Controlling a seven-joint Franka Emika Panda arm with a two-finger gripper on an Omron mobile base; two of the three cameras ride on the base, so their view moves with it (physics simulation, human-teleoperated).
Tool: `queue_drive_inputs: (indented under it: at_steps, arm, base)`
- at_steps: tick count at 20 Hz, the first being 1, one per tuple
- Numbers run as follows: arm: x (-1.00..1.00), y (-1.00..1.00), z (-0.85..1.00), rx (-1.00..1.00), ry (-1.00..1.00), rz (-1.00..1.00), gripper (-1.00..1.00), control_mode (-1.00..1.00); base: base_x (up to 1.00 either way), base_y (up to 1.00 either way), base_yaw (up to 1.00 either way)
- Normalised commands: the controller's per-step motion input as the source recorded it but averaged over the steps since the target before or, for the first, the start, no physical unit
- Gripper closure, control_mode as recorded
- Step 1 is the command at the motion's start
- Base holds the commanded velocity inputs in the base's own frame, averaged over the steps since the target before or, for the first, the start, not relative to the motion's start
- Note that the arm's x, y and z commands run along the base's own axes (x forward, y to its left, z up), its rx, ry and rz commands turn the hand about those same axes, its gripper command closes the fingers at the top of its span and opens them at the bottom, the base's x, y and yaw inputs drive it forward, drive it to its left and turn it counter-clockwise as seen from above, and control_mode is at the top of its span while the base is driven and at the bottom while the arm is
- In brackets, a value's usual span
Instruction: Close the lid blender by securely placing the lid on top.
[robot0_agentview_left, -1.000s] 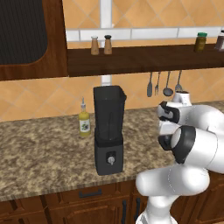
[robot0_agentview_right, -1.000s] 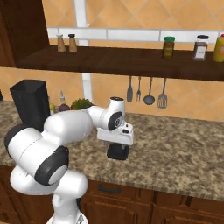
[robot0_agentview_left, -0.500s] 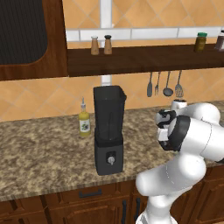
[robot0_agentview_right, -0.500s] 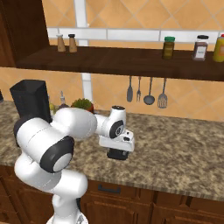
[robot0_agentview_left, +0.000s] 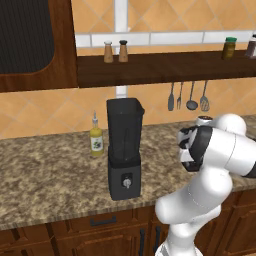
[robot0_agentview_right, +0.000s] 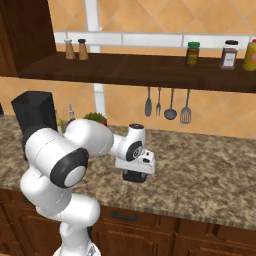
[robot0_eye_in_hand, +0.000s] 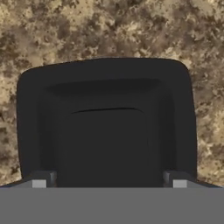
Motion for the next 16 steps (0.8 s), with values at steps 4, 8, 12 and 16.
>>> queue_drive_inputs:
  at_steps: [4,8,12,16]
  arm:
    - [0.37,0.0,-0.01,0.0,-0.03,0.0,-1.0,-1.0]
    - [0.26,0.0,-0.04,0.0,-0.02,0.0,-1.0,-1.0]
    - [0.1,0.0,0.0,0.0,0.0,0.0,-1.0,-1.0]
    - [0.02,0.0,0.16,0.01,0.0,0.0,-1.0,-1.0]
  base:
    - [0.0,0.0,0.0]
    - [0.0,0.0,0.0]
    - [0.0,0.0,0.0]
    - [0.0,0.0,0.0]
